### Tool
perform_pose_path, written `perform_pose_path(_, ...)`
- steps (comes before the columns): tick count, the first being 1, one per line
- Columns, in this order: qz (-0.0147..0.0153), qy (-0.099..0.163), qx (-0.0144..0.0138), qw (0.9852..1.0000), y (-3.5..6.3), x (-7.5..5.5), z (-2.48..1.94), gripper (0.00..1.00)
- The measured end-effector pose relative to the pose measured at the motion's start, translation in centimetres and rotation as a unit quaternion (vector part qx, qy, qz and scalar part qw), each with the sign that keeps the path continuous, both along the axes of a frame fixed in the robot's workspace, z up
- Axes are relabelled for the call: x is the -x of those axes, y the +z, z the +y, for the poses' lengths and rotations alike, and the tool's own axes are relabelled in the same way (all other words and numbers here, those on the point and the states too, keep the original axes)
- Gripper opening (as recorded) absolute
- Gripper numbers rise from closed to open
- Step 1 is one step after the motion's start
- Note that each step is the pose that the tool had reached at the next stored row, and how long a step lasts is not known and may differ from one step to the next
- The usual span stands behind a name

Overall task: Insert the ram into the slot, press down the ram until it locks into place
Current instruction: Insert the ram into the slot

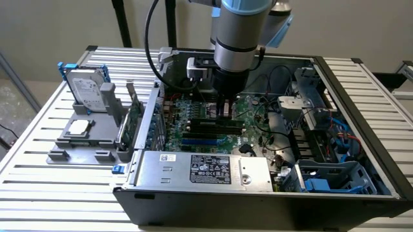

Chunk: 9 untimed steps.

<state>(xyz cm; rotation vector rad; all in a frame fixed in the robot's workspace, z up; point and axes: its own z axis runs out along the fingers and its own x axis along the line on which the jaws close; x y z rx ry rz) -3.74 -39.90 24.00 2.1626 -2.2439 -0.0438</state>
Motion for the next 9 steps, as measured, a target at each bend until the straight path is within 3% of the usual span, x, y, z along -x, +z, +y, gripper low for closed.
perform_pose_path(9, -0.0001, 0.0, 0.0, 1.0, -0.3, 0.23, 0.08, 0.13)
